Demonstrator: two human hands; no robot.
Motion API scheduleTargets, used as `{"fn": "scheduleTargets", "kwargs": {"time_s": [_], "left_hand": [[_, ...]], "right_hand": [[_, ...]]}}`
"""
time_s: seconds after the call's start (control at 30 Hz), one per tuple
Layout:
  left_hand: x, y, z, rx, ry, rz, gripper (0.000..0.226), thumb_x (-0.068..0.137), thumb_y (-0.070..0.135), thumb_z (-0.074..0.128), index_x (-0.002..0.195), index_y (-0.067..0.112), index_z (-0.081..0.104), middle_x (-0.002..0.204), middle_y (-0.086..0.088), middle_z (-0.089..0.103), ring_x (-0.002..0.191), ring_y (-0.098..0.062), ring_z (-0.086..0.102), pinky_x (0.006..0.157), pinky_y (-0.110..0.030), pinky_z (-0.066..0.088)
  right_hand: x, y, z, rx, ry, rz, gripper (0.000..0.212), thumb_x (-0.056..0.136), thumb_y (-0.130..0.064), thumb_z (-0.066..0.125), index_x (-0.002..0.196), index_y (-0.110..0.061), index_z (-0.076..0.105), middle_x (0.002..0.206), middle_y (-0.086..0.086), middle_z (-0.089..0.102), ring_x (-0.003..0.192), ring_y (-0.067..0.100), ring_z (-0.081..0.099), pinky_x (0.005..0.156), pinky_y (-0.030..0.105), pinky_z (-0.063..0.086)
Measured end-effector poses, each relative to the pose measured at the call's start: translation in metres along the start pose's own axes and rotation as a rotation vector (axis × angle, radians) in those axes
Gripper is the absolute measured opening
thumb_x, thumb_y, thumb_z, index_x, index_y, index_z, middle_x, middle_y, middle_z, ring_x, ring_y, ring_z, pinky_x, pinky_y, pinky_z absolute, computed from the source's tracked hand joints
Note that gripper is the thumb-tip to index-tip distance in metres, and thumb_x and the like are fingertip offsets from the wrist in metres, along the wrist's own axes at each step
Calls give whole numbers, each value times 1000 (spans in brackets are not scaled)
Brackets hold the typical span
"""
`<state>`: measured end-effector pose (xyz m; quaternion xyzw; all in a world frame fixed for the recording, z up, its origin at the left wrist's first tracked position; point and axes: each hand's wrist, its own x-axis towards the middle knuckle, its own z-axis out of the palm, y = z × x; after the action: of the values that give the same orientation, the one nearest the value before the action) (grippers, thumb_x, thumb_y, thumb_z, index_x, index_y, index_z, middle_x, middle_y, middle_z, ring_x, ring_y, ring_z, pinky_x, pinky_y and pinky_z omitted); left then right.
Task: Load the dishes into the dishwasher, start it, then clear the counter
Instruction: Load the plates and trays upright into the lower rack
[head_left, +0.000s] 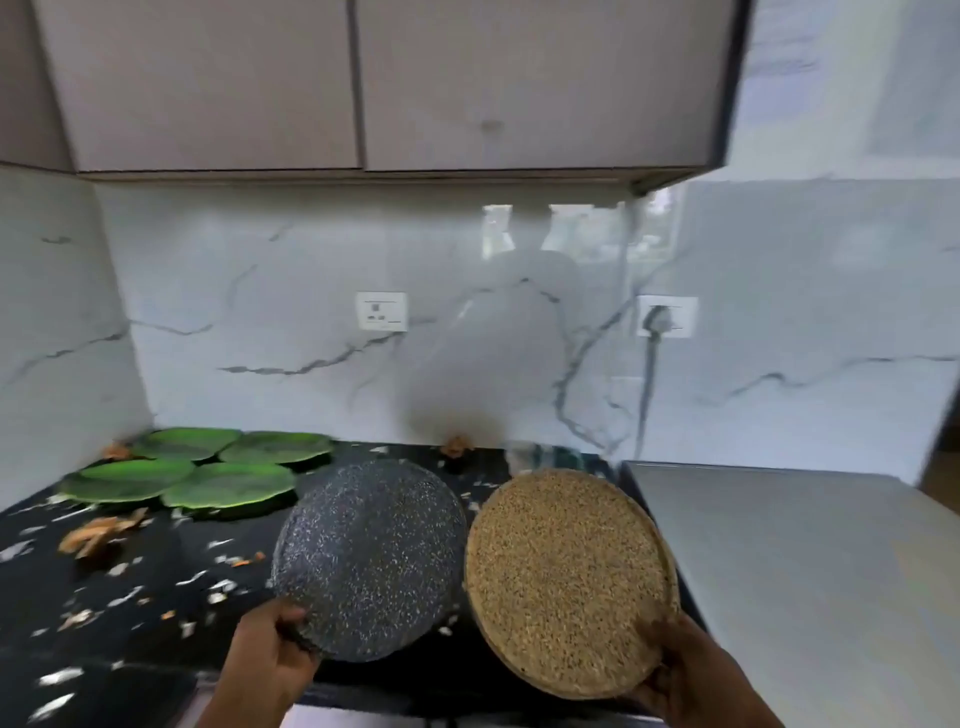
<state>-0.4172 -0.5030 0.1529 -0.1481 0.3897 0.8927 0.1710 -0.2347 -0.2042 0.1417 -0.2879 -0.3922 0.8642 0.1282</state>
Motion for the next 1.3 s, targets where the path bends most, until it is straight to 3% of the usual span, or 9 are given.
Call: {"fn": "scheduleTargets", "kwargs": {"time_s": [0.1, 0.27, 0.47, 0.63, 0.83, 0.93, 1.07, 1.2, 1.3], "left_hand": [[-27, -46, 49, 201, -120, -95, 29, 51, -6, 63, 74, 1, 47, 44, -14, 54, 29, -21, 51, 26, -26, 39], [-29, -132, 93, 441, -231, -278, 33, 76, -9, 26, 89, -2, 56, 84, -17, 63, 79, -37, 53, 72, -44, 45], [-39, -240, 121, 851, -456, -432, 35, 71, -8, 33, 95, 1, 56, 77, -16, 58, 74, -30, 52, 68, -36, 41], [-60, -317, 129, 1084, -706, -519, 35, 69, -13, 44, 99, -2, 58, 89, -21, 60, 84, -34, 58, 73, -39, 44], [-77, -385, 120, 1651, -1264, -293, 17, 88, 4, 65, 92, 20, 61, 81, 0, 59, 70, -9, 53, 56, -11, 39], [-84, -417, 110, 1841, -1546, -129, 7, 91, 21, 66, 89, 27, 65, 84, 7, 61, 72, -3, 54, 65, -13, 43], [-105, -449, 103, 1939, -1763, 1, 26, 91, 26, 66, 116, 19, 68, 109, 5, 68, 82, -3, 60, 82, -18, 49], [-115, -487, 105, 1993, -1901, 126, 21, 90, 24, 66, 109, 33, 71, 106, 10, 72, 82, -5, 67, 82, -30, 55], [-124, -520, 106, 1951, -1924, 192, 25, 94, 20, 60, 110, 36, 70, 112, 13, 68, 91, -3, 65, 92, -22, 48]], "right_hand": [[-38, -26, -66, 73, 76, -122, 33, 91, 2, 50, 124, -3, 51, 97, 18, 63, 75, 34, 61, 42, 41, 55], [-97, -36, -157, 164, 255, -272, 30, 91, -2, 49, 120, -2, 55, 87, 16, 72, 62, 29, 69, 47, 36, 57], [-154, -8, -242, 307, 489, -313, 33, 86, -1, 55, 119, -8, 55, 95, 13, 74, 72, 28, 72, 55, 38, 59], [-197, 19, -283, 334, 763, -290, 96, 30, -23, 95, 118, -14, 57, 92, 9, 75, 70, 24, 72, 60, 39, 60], [-222, 63, -336, 345, 1044, -328, 38, 91, -2, 54, 127, -13, 51, 86, 4, 75, 69, 23, 71, 59, 38, 59], [-226, 94, -357, 250, 1266, -234, 35, 92, 1, 54, 122, -16, 52, 109, 13, 64, 88, 32, 63, 69, 44, 56], [-225, 120, -372, 2, 1513, -8, 41, 88, 1, 57, 126, -13, 51, 118, 19, 54, 98, 41, 56, 62, 42, 54], [-214, 129, -403, -277, 1495, 211, 53, 77, -11, 62, 129, -9, 51, 112, 22, 55, 95, 37, 51, 81, 43, 47], [-200, 124, -431, -400, 1365, 265, 40, 81, 0, 54, 119, -14, 53, 94, 16, 55, 84, 32, 53, 73, 36, 42]]}}
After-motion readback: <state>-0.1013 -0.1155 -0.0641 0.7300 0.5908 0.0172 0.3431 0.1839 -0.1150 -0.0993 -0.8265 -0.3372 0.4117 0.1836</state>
